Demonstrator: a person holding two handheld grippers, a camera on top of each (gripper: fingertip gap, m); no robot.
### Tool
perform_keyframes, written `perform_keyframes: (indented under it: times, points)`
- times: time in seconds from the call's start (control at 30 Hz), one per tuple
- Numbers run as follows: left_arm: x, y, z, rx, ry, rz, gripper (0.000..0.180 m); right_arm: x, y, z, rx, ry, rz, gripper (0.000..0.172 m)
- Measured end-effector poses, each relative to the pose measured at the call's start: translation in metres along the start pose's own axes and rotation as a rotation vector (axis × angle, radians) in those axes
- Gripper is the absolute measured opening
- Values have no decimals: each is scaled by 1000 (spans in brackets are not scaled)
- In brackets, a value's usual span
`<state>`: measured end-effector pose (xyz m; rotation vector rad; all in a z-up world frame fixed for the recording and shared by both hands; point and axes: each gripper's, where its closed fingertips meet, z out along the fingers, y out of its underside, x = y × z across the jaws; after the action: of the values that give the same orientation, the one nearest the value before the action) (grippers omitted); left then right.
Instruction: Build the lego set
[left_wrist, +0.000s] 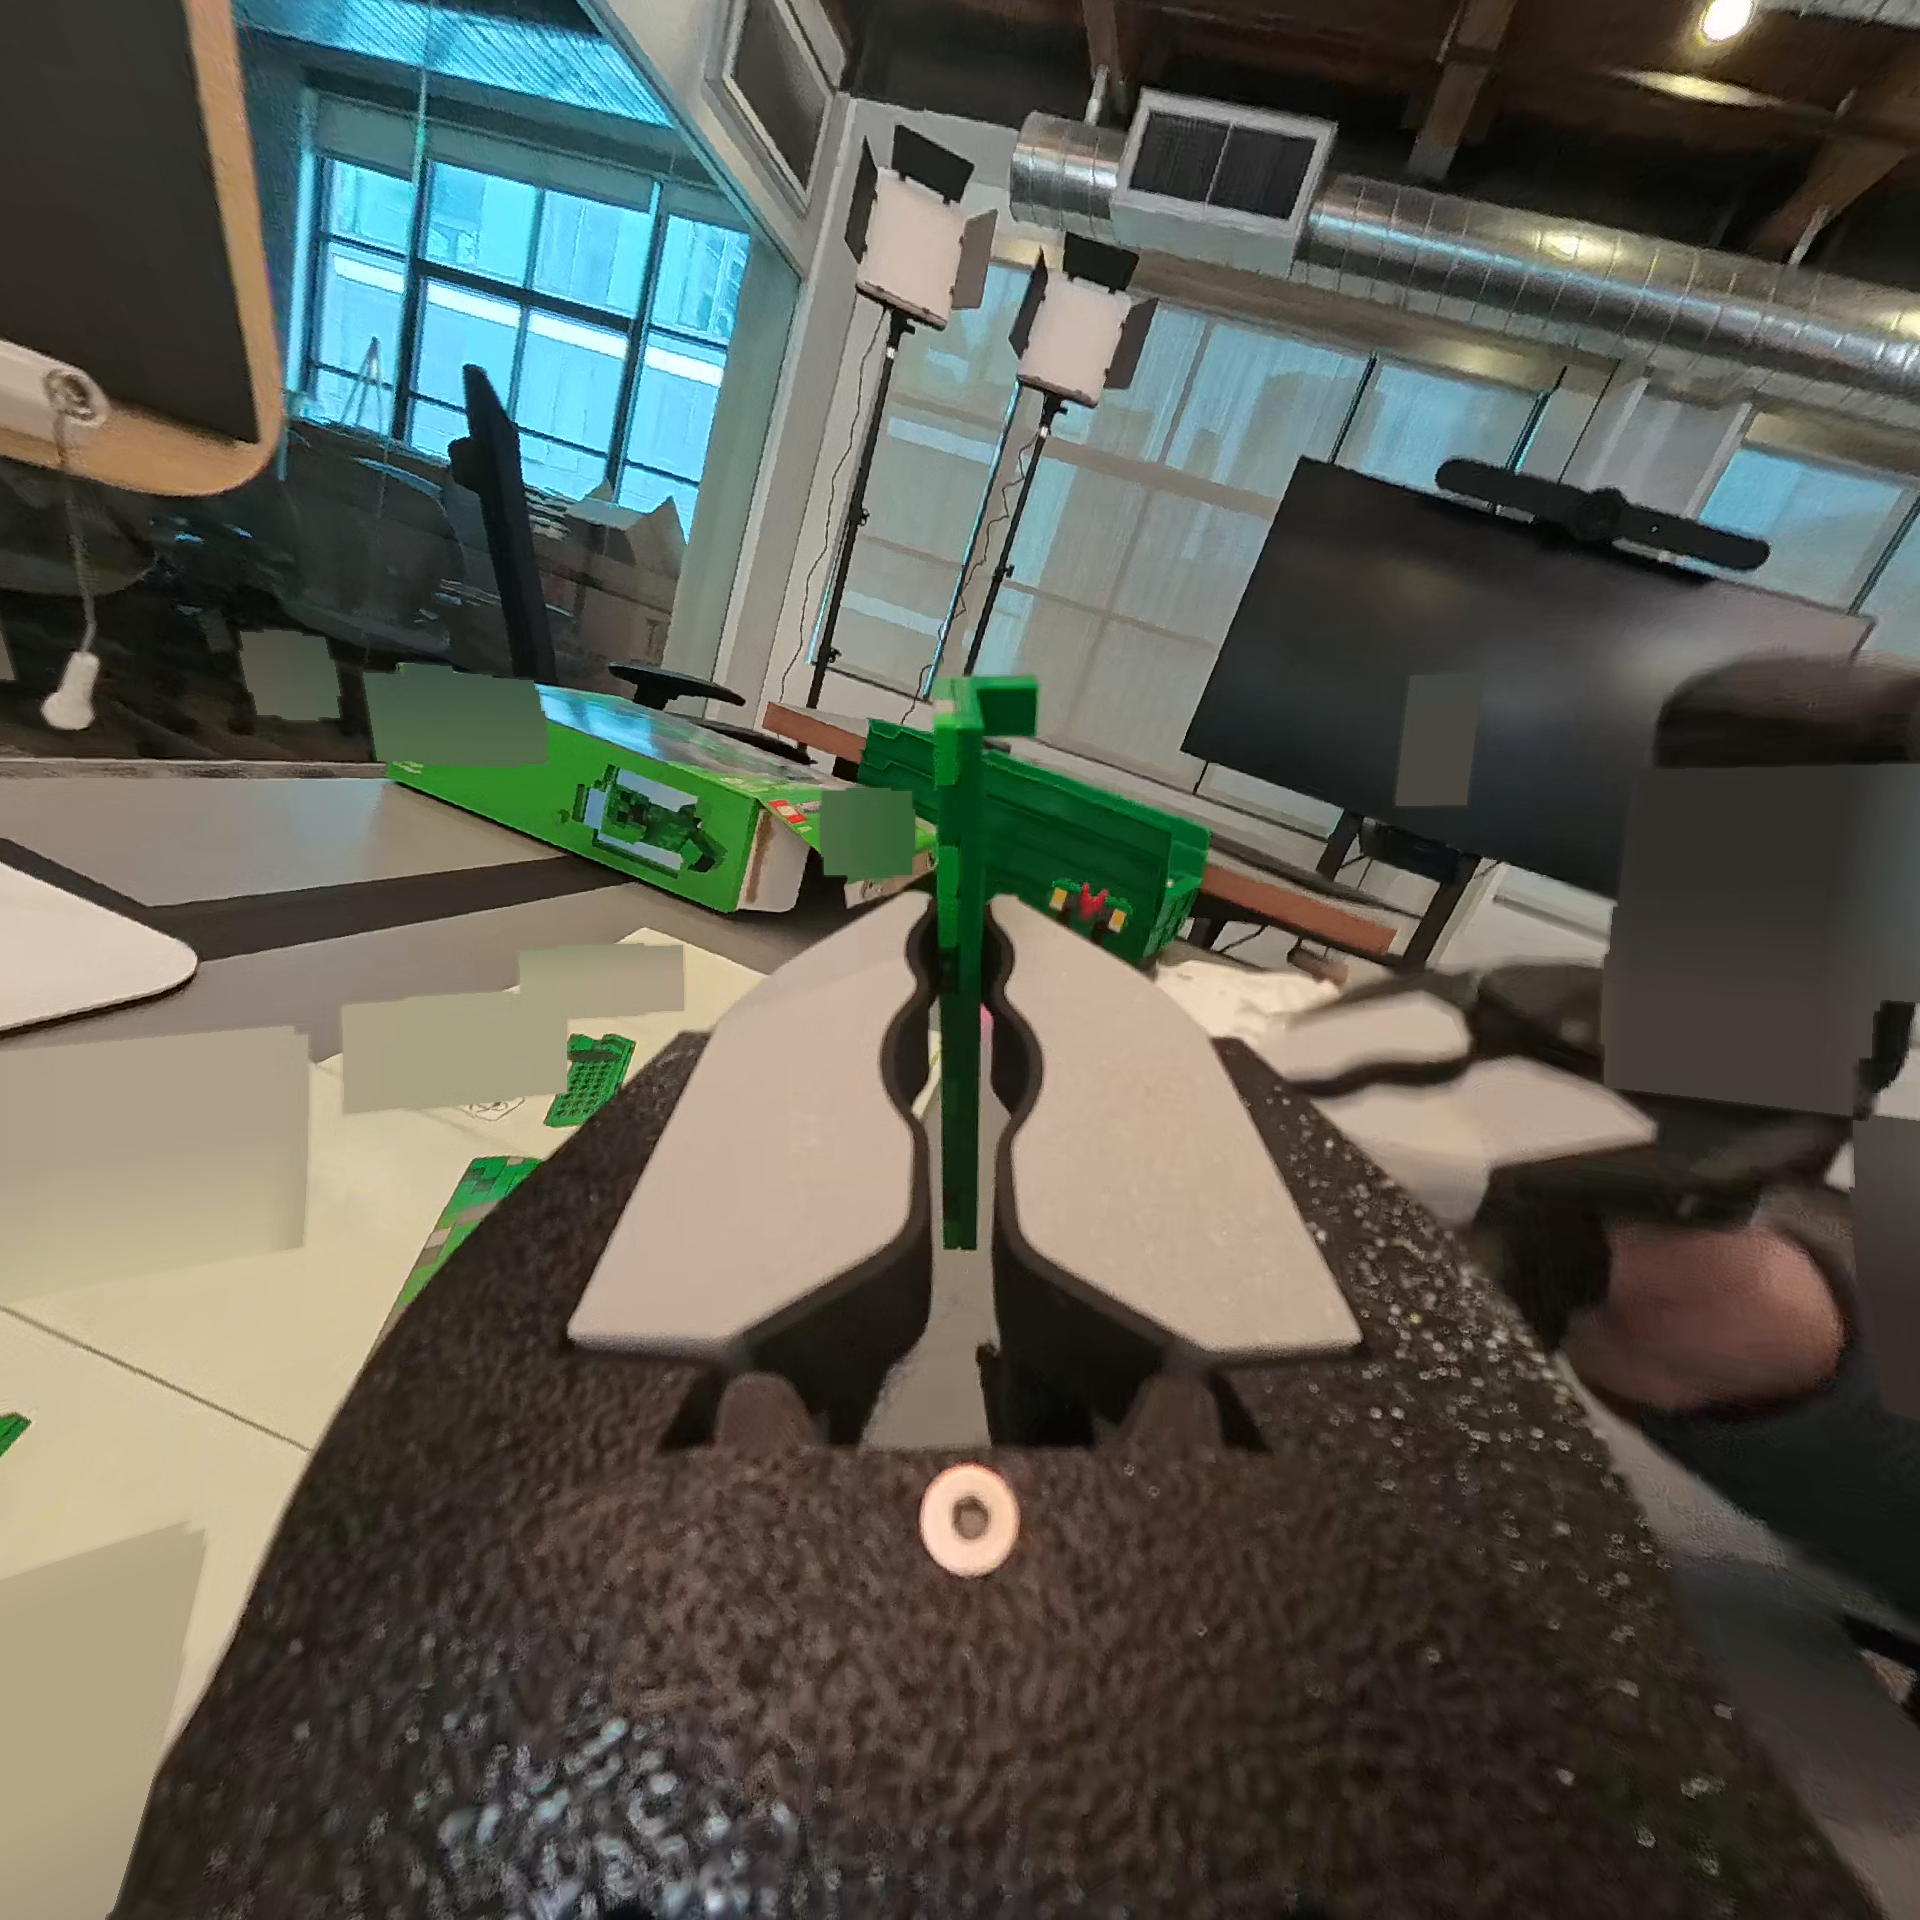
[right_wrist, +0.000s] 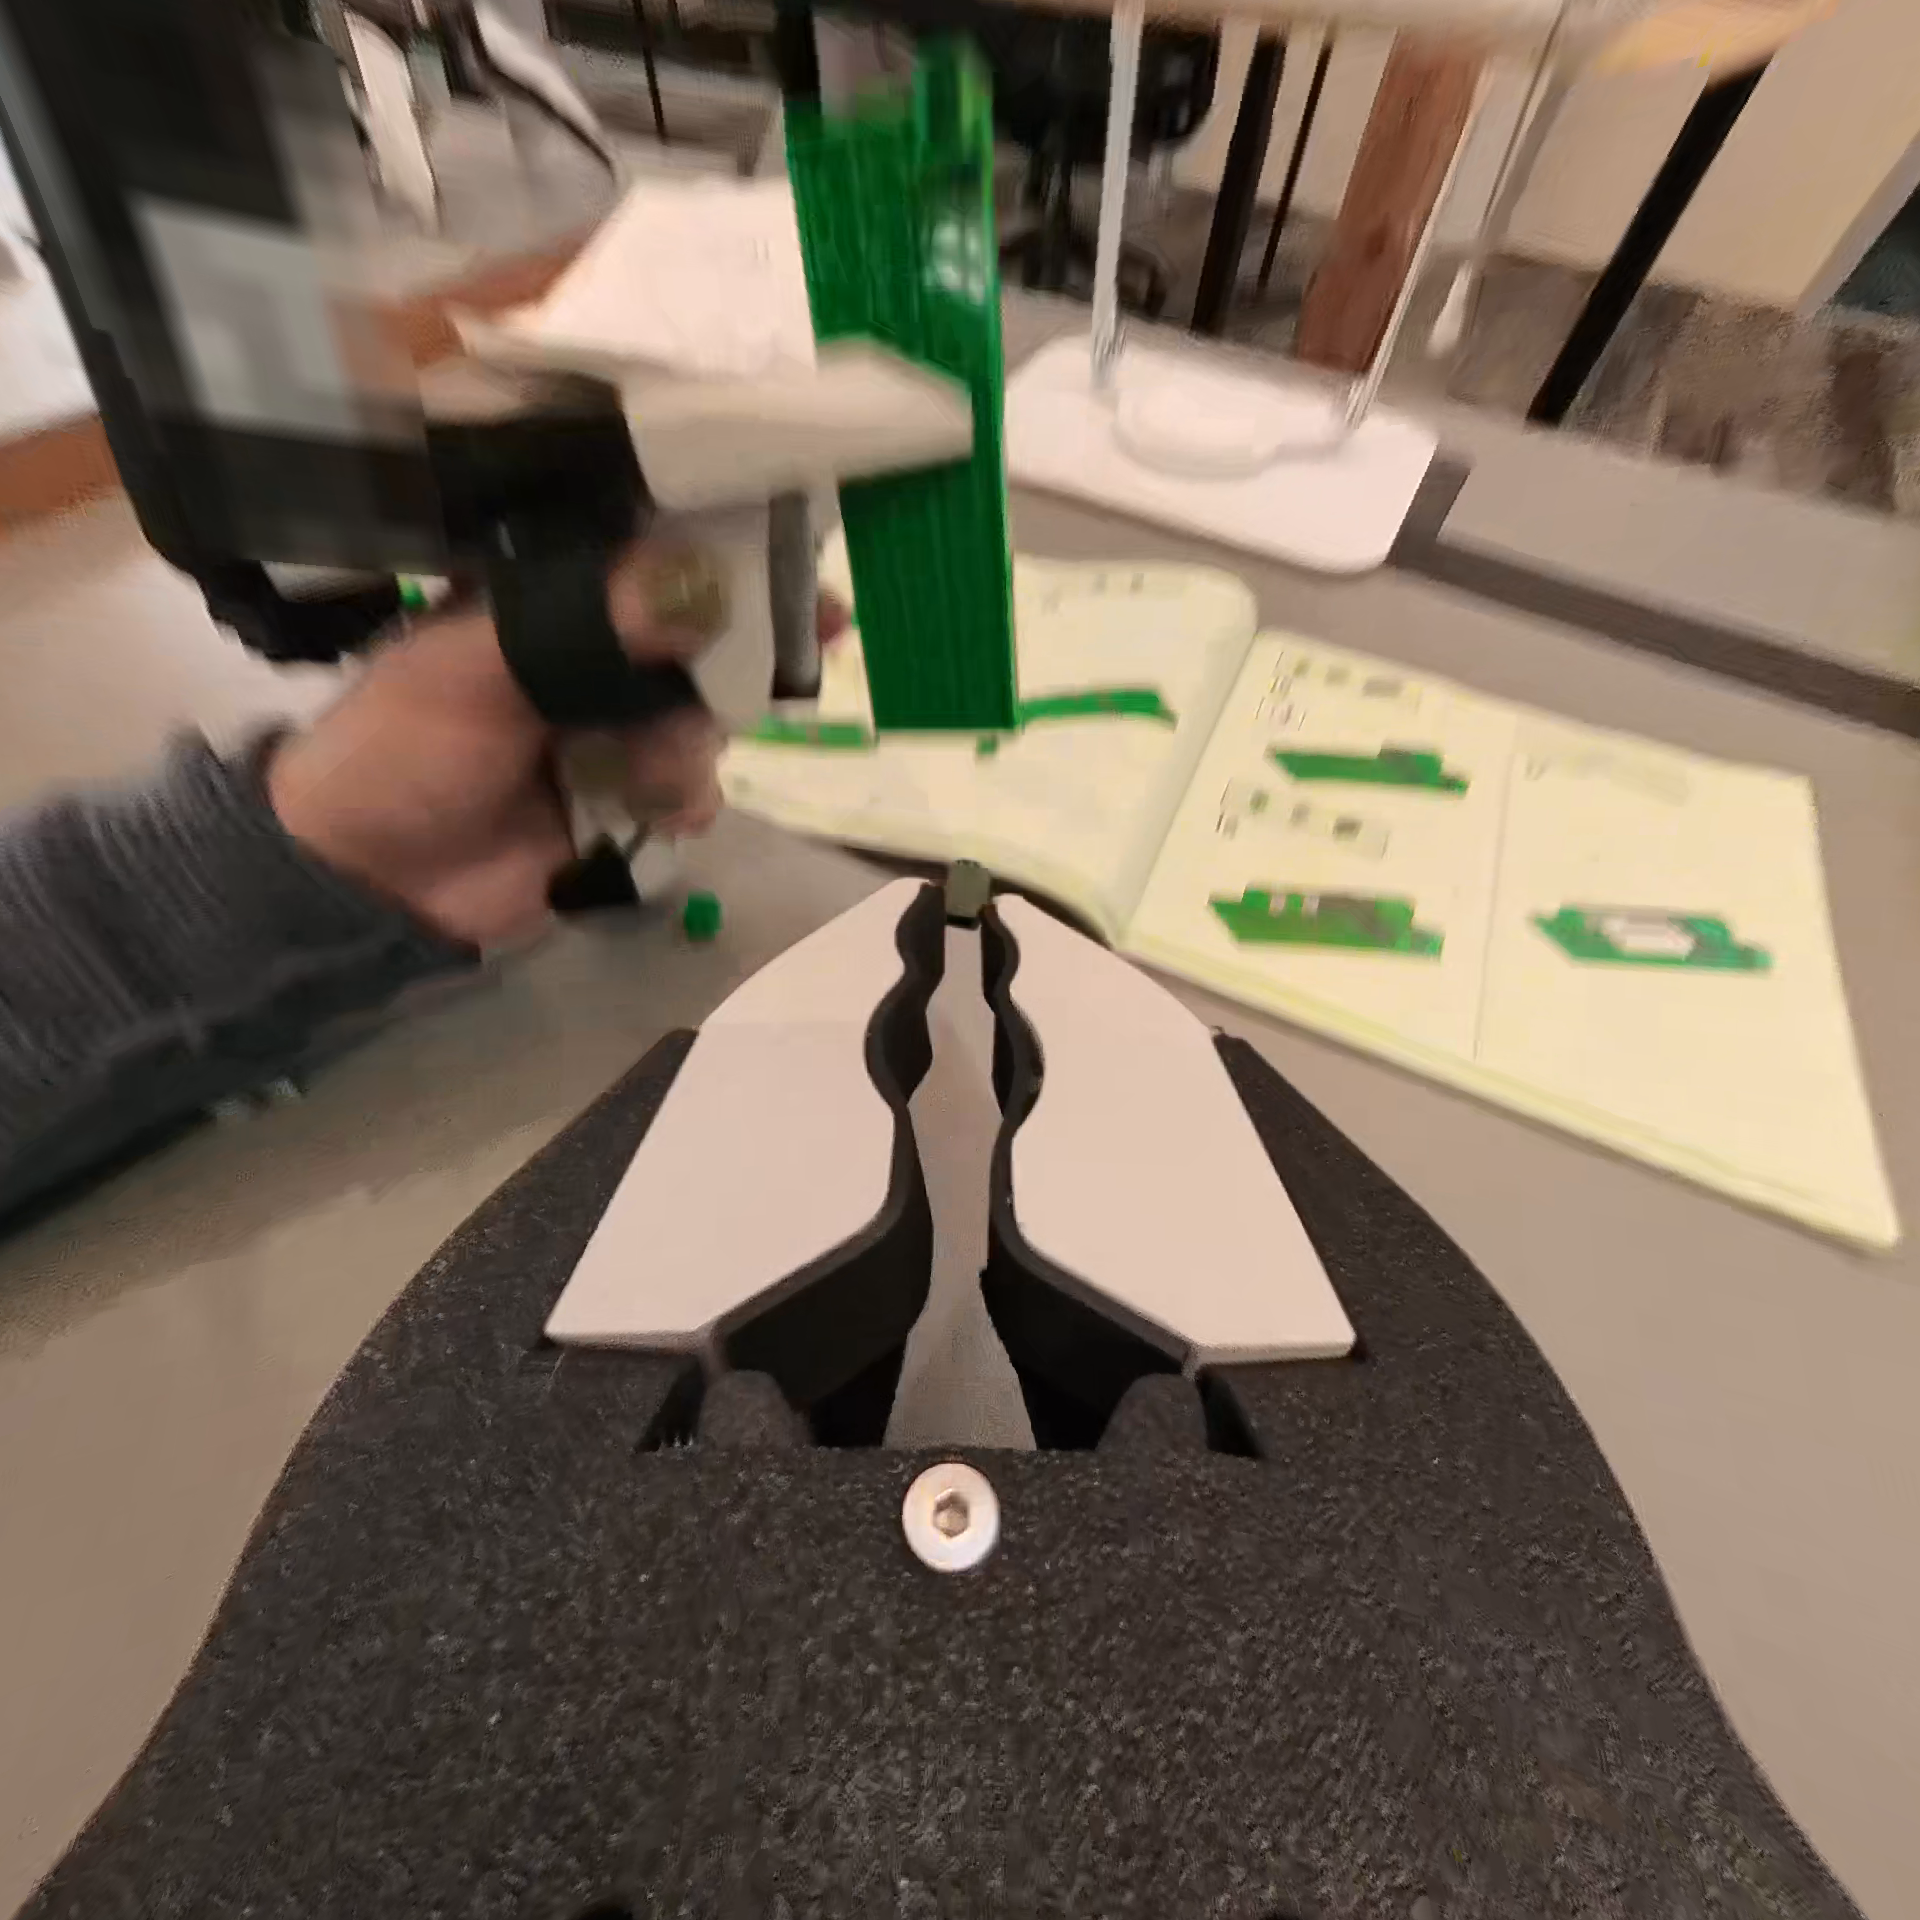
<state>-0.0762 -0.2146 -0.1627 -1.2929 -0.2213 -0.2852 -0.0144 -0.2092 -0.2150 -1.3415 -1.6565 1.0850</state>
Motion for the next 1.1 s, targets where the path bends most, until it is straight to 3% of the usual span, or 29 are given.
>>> perform_keyframes:
  times: [0.1,0.23,0.5,1.1]
  points:
    - [6,9,5,-71,-2,87,5,3,-36,-1,90,7,-7,7]
    - [8,25,11,-179,-29,183,5,9,-54,2,117,51,-38,6]
    - [14,43,17,-295,-60,349,6,20,-52,5,123,97,2,6]
    - [24,50,20,-318,22,309,5,25,-46,-3,203,112,30,6]
